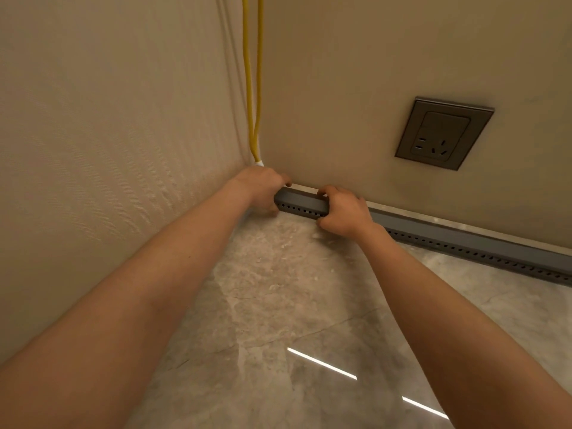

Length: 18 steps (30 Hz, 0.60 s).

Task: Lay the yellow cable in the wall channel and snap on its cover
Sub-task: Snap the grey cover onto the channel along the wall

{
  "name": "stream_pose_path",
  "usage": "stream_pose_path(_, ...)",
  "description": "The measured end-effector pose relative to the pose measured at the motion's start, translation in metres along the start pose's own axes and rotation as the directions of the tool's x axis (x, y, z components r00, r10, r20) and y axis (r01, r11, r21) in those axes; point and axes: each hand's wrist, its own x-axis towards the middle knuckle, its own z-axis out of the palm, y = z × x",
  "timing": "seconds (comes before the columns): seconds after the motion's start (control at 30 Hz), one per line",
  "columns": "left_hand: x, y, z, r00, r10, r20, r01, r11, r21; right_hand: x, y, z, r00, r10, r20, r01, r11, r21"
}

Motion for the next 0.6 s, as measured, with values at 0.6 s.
stream_pose_path(0.6, 0.023, 0.032, 0.014, 0.999, 0.037, -0.040, -0.044, 0.982, -0.185, -0.005, 0.016, -0.001, 0.996, -0.027, -0.082, 0.037, 0.991, 0.131)
